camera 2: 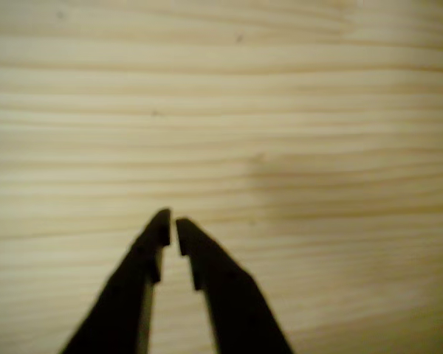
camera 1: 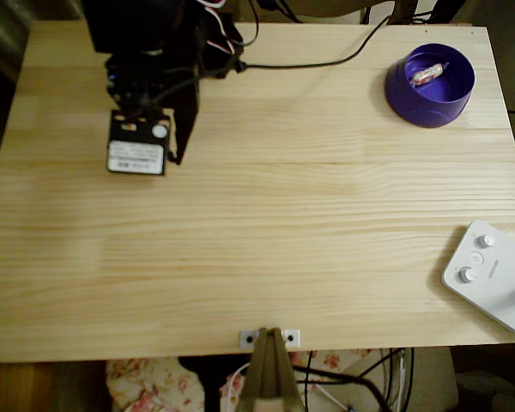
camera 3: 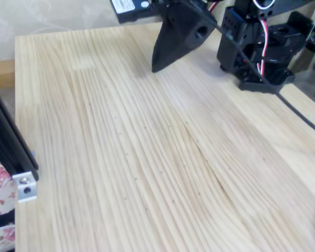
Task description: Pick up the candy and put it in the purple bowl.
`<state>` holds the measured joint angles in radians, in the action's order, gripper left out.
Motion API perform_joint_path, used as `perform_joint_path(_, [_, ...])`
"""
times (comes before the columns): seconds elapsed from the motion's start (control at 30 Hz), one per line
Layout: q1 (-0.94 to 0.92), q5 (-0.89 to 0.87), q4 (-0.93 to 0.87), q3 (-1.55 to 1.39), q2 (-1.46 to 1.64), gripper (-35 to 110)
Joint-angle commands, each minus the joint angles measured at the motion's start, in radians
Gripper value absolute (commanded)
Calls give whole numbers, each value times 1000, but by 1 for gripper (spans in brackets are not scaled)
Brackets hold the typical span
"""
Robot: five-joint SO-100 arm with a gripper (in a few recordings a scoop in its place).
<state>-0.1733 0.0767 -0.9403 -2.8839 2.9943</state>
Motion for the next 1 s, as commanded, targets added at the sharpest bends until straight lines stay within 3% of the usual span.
perform_joint_path(0.0, [-20, 3, -9, -8, 74, -1])
perform_joint_path(0.5, [-17, 2, -118, -127, 304, -1])
perform_joint_path(0.97, [9, 31, -120, -129, 304, -1])
